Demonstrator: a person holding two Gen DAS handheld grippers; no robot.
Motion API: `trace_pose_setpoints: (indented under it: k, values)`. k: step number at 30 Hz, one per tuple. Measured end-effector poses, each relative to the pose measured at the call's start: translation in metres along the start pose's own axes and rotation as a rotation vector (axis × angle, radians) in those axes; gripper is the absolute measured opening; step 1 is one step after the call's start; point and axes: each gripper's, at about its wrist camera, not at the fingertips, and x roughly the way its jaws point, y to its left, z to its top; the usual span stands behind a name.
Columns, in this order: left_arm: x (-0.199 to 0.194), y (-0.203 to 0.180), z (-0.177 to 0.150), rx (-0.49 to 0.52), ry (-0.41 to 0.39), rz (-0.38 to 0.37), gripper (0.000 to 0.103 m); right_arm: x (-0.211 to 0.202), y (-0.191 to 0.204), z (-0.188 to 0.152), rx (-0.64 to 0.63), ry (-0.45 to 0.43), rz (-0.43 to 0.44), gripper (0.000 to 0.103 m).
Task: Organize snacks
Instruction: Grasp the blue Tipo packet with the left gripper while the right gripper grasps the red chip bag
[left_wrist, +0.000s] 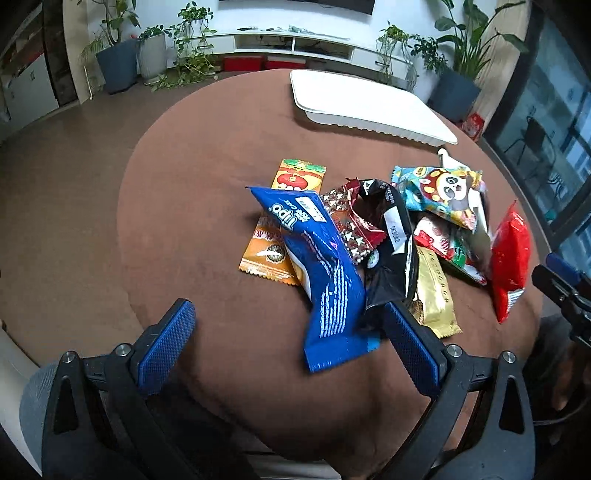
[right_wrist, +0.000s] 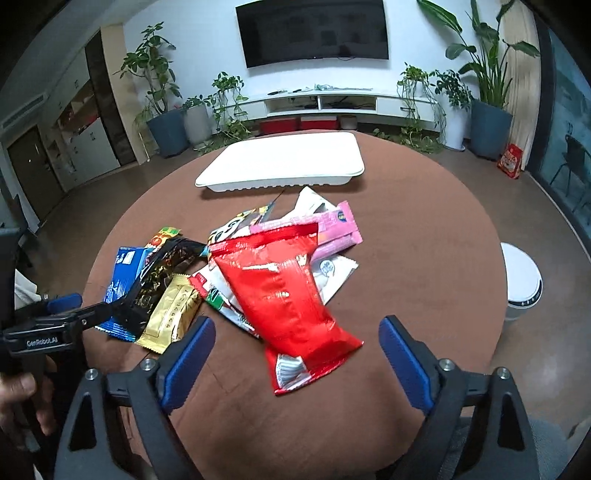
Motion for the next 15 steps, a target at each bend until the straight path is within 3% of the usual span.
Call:
trace_pose_setpoints:
  k: [8,10,12,14,15]
  values:
    - [-0.01,0.014,0.019,-0.051,-0.053,-0.17,0.102,0.006,-0.001,0.008,-0.029,0.024,0.007,0.084]
    - [-0.009,0.016,0.021,-0.049,-0.045,-0.175,0.092,0.01,-0.002,0.007,-0.024,0.037,0.0,0.084]
    - [-0.003,0.014,0.02,-0.049,-0.014,-0.169,0.053,0.014,-0.003,0.007,-0.02,0.053,0.0,0.079]
    - [0.003,0.014,0.02,-0.058,0.009,-0.165,0.04,0.017,-0.003,0.007,-0.023,0.064,0.0,0.073]
    - [0.006,0.013,0.02,-0.056,0.013,-0.169,0.04,0.018,-0.002,0.007,-0.028,0.066,-0.002,0.072]
